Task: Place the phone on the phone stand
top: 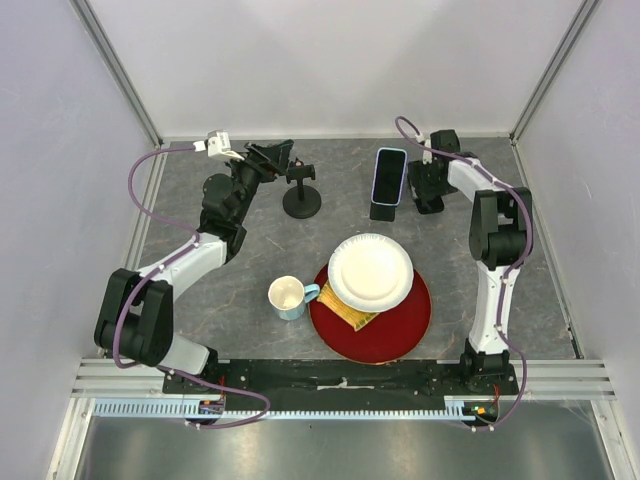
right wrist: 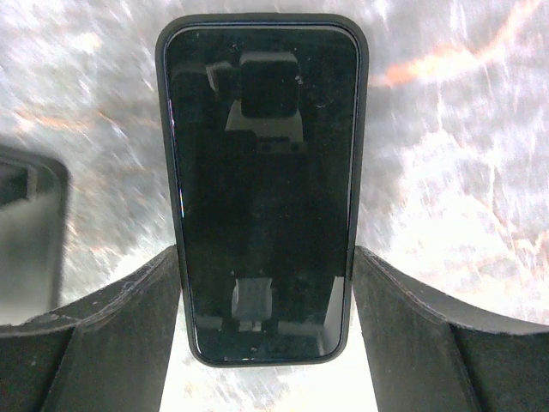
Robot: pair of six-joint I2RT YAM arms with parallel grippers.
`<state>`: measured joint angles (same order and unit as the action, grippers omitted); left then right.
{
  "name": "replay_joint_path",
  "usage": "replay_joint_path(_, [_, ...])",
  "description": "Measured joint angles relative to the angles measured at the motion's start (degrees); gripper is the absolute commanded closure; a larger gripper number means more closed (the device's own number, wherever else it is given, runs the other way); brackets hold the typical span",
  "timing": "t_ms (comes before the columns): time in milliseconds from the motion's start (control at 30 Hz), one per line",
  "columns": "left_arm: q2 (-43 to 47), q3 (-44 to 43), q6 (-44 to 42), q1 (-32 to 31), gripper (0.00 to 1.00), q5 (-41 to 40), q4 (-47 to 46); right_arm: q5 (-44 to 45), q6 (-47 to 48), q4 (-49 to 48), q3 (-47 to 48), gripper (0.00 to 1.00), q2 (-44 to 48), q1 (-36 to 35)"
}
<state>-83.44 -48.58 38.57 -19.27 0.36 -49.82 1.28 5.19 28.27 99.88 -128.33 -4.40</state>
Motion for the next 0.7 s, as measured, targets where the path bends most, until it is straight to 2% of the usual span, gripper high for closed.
replay_joint_path(200, [-0.2, -0.09, 0.04, 0.02, 0.24, 0.26, 0.02, 1.97, -0.94, 7.06, -2.8, 0.38, 3.06, 2.69])
replay_joint_path(433, [-0.42, -0.22, 0.09, 0.0, 0.24, 0.28, 0.02, 2.86, -1.77, 11.02, -2.08, 0.1, 2.99, 3.43])
replay_joint_path(700, [-0.42, -0.22, 0.09, 0.0, 0.24, 0.37, 0.02, 4.11, -2.21, 13.55, 0.7, 0.07, 1.42, 3.04])
